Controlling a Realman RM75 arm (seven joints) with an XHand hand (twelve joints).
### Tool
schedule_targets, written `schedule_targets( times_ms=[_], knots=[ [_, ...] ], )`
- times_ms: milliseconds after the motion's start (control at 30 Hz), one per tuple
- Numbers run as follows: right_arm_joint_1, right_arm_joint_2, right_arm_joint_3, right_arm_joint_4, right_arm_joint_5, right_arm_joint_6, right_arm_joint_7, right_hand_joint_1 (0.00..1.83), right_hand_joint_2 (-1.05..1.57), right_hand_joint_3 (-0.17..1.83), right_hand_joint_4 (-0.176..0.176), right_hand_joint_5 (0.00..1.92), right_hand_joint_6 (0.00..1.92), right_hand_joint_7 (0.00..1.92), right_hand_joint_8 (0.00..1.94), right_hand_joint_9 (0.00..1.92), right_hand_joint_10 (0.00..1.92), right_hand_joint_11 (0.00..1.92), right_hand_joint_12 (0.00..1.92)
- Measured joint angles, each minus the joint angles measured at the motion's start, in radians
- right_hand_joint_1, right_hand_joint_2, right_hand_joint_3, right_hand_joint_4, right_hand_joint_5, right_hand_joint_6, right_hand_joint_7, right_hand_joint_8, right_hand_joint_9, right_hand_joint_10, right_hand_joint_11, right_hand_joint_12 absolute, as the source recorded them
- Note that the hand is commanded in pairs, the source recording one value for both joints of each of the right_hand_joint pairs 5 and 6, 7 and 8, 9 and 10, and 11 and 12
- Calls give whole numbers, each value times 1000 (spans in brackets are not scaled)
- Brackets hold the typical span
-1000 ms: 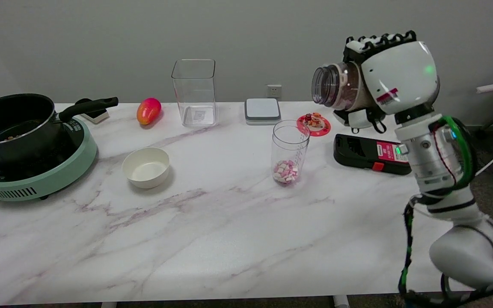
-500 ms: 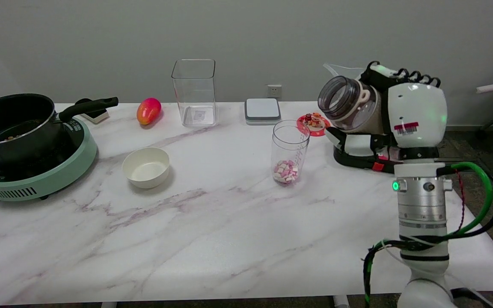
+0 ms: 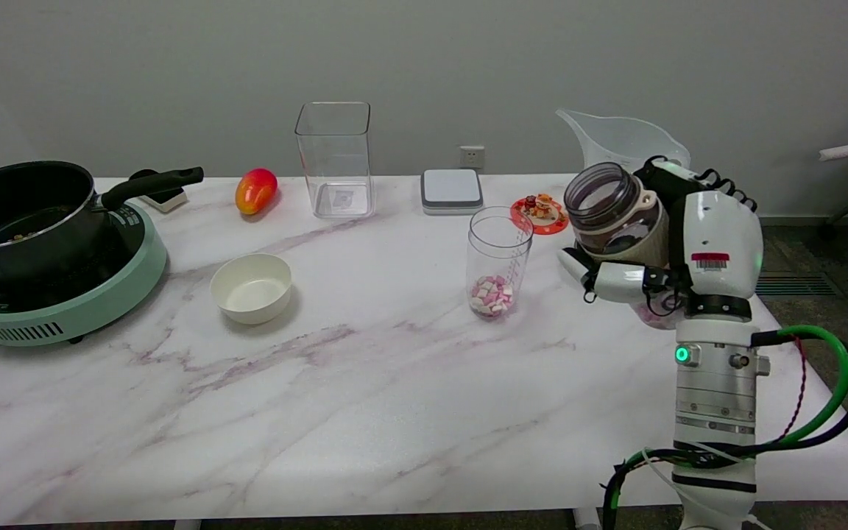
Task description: Place the bottle onto the table.
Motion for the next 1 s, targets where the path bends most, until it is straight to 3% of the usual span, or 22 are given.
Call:
schedule_targets(
  times_ms=[1000],
  knots=[
    [18, -11, -28, -41, 121, 84, 134, 1446, 984, 810, 0, 1501, 1501, 1614, 1614, 1530, 1530, 1298, 1298]
  ],
)
